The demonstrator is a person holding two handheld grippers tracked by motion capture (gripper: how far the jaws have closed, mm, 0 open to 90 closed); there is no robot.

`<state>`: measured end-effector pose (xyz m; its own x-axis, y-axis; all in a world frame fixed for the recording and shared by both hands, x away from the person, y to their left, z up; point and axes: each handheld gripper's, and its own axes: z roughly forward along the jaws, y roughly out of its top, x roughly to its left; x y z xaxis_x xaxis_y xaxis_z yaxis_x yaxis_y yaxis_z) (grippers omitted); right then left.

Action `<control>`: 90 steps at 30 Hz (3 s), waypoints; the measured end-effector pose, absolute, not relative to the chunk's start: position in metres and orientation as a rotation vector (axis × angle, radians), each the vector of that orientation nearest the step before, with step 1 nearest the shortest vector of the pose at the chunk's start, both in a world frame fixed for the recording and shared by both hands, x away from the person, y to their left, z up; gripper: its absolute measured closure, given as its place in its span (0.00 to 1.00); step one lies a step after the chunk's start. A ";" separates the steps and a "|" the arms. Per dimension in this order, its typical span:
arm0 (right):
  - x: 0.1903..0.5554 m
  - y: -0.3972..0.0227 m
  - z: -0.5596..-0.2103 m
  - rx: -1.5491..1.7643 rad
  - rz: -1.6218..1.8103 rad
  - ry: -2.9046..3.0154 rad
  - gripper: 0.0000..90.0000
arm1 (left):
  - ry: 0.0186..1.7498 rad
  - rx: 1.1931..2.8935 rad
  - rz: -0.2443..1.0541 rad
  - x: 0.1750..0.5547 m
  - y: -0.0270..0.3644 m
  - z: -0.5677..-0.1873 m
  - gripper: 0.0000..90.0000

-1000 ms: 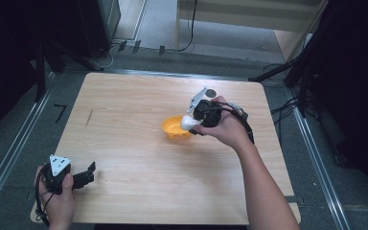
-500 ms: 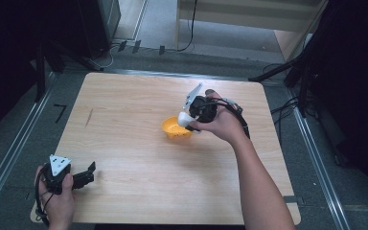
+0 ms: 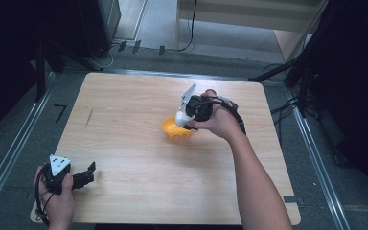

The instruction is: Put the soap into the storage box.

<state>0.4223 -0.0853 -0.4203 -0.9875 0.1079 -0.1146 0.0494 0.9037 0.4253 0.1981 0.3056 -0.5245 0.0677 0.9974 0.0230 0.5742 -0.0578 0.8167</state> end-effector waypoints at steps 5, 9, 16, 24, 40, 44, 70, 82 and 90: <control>0.427 -0.078 -0.418 0.037 0.612 2.936 0.57 | 1.576 1.705 0.838 0.198 0.306 -0.524 0.03; 0.431 -0.075 -0.419 0.002 0.612 2.933 0.57 | 1.575 1.703 0.835 0.198 0.306 -0.524 0.03; 0.437 -0.071 -0.428 -0.044 0.589 2.933 0.57 | 1.573 1.698 0.833 0.198 0.307 -0.525 0.03; 0.440 -0.066 -0.437 -0.089 0.563 2.939 0.57 | 1.572 1.697 0.833 0.198 0.307 -0.525 0.03; 0.445 -0.056 -0.455 -0.111 0.493 2.976 0.56 | 1.574 1.698 0.831 0.198 0.307 -0.525 0.03; 0.448 -0.057 -0.455 -0.045 0.556 2.970 0.43 | 1.575 1.696 0.830 0.198 0.307 -0.524 0.03; 0.425 -0.127 -0.445 0.465 0.874 2.853 0.27 | 1.575 1.705 0.839 0.199 0.306 -0.525 0.03; 0.397 -0.160 -0.457 0.670 0.942 2.790 0.08 | 1.576 1.710 0.840 0.198 0.306 -0.525 0.03; 0.379 -0.184 -0.464 0.748 0.972 2.736 0.02 | 1.573 1.714 0.842 0.199 0.305 -0.525 0.03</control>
<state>0.3791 -0.1840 -0.4638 -0.8659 0.4992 0.0311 0.4069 0.6670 0.6242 0.1985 0.3054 -0.5247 0.0717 0.9971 0.0272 0.5755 -0.0637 0.8153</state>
